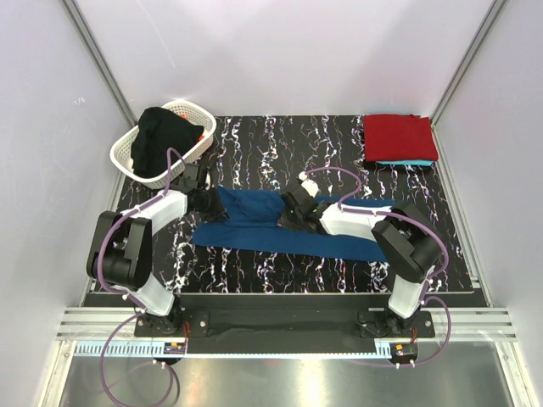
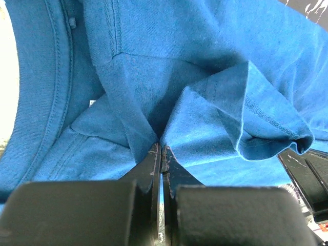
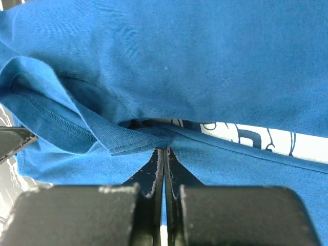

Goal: Fold and stack the t-shirts
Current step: Fold the tshirt

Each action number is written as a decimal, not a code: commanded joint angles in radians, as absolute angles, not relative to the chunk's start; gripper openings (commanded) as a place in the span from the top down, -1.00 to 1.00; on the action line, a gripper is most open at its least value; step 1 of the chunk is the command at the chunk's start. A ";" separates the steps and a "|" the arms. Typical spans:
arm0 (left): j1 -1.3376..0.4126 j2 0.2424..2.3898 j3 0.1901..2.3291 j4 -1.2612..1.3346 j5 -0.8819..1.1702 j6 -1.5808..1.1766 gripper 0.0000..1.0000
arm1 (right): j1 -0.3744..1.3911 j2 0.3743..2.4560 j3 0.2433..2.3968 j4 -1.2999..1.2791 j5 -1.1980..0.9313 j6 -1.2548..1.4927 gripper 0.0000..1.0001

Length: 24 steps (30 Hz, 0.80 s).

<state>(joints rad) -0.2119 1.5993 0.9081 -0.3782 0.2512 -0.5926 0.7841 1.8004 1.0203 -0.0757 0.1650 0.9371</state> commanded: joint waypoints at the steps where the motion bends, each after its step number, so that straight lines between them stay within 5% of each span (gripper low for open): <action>1: -0.216 1.568 0.907 -0.388 0.209 -0.604 1.00 | 0.776 1.767 1.009 -0.069 0.178 0.969 1.00; 7: -0.216 1.578 0.893 -0.391 0.201 -0.601 0.99 | 0.781 1.755 0.997 -0.058 0.173 1.015 0.93; 14: -0.218 1.540 0.937 -0.425 0.186 -0.575 0.41 | 0.782 1.701 0.994 -0.046 0.175 0.905 0.55; 18: -0.222 1.528 0.976 -0.422 0.232 -0.575 0.39 | 0.781 1.657 0.989 -0.046 0.161 0.833 0.24; 24: -0.250 1.574 1.005 -0.413 0.293 -0.572 0.42 | 0.752 1.683 1.038 -0.072 0.028 0.591 0.14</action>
<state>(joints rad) -0.2344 1.5734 0.9691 -0.4351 0.2432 -0.5911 0.7750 1.6833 0.9974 -0.0715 0.1043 0.7433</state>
